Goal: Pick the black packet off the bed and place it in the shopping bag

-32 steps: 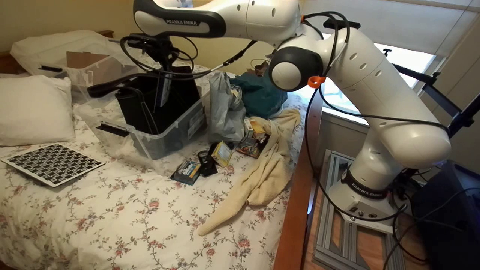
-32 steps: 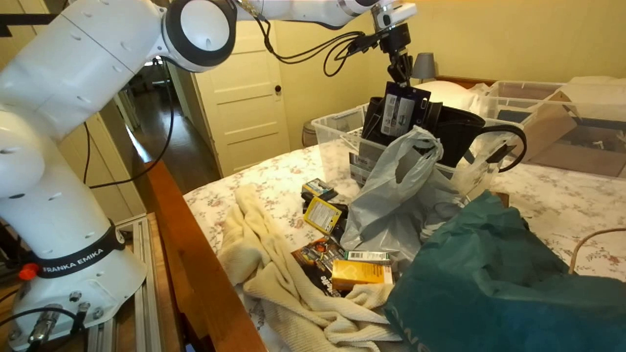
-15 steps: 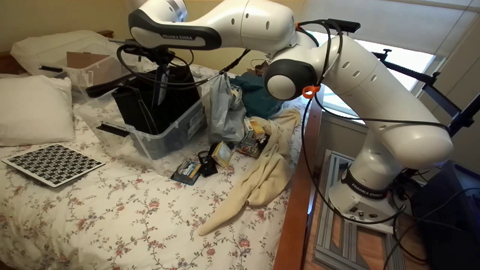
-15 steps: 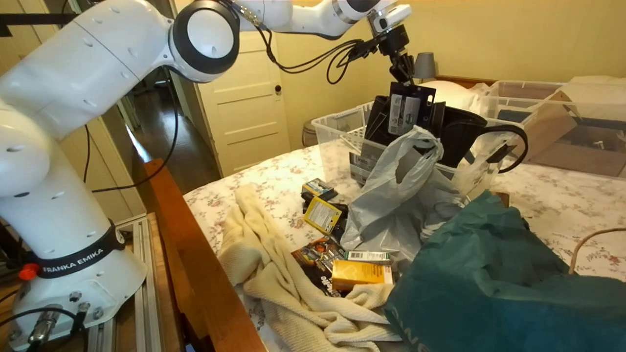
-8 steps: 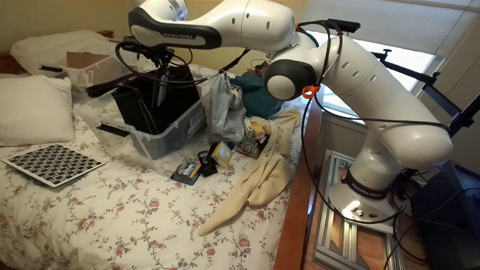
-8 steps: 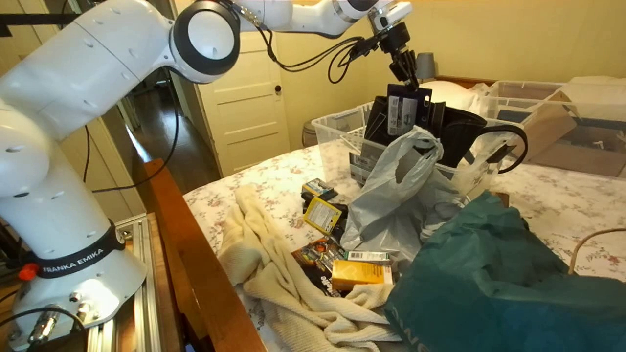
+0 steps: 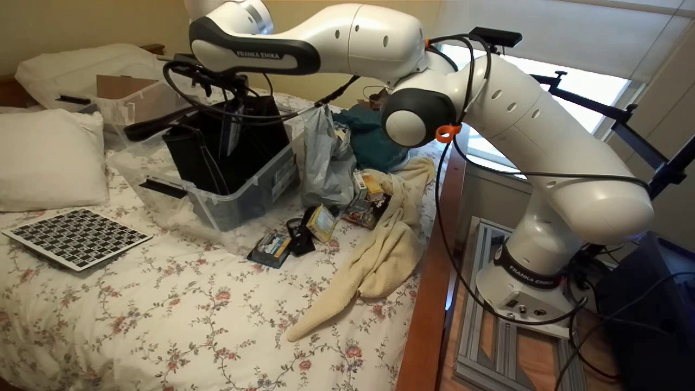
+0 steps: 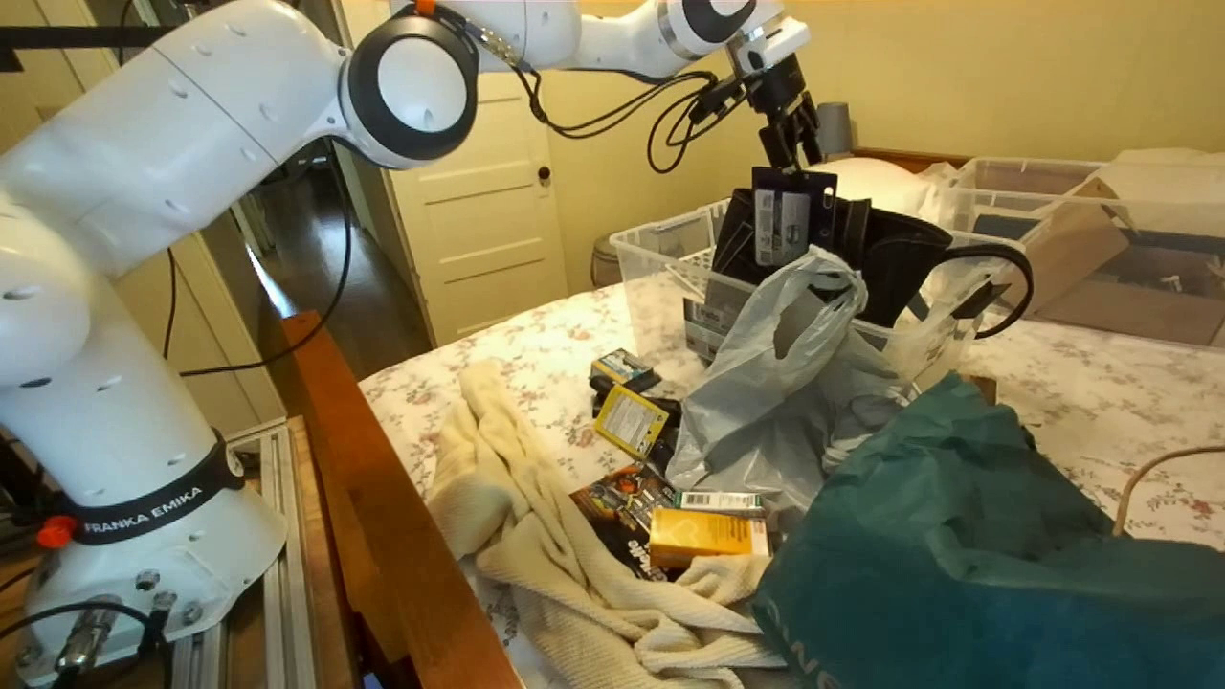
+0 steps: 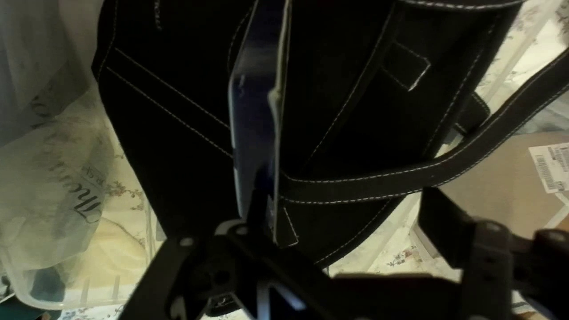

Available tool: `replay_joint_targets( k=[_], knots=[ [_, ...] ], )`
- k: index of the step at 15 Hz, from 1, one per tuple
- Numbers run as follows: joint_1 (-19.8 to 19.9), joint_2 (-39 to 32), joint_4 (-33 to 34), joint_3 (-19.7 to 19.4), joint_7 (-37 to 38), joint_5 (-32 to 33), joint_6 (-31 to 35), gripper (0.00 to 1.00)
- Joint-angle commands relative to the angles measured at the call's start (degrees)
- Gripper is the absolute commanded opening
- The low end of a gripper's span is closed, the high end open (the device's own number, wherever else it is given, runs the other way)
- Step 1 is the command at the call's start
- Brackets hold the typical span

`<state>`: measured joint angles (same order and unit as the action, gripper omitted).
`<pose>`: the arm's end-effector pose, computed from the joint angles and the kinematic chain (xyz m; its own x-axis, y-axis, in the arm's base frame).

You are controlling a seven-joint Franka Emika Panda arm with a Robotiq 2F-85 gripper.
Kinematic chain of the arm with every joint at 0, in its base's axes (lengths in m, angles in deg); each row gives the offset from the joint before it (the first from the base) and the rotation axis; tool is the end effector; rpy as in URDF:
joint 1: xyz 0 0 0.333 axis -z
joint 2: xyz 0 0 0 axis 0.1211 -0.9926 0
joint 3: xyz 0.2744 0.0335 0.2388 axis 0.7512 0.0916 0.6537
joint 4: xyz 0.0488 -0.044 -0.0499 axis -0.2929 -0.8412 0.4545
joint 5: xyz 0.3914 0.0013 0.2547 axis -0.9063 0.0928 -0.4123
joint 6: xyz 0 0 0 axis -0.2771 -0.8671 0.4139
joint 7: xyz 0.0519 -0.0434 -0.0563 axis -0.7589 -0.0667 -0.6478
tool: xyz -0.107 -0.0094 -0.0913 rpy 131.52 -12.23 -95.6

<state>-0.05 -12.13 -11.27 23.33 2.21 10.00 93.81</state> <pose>0.9526 0.0107 0.4114 0.2442 -0.8840 0.3987 -0.9020 -0.3580 -0.2413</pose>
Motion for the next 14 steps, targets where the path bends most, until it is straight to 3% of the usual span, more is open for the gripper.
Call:
replay_joint_targets(
  k=[1,7,14],
  knots=[
    [1.92,-2.15,3.81,2.67,2.3,-3.87,5.65,1.0],
    [2.06,-4.72,3.6,2.3,5.4,-3.92,17.16,1.0],
    [1.82,-6.95,3.14,2.83,3.16,-4.01,17.61,1.0]
  ],
)
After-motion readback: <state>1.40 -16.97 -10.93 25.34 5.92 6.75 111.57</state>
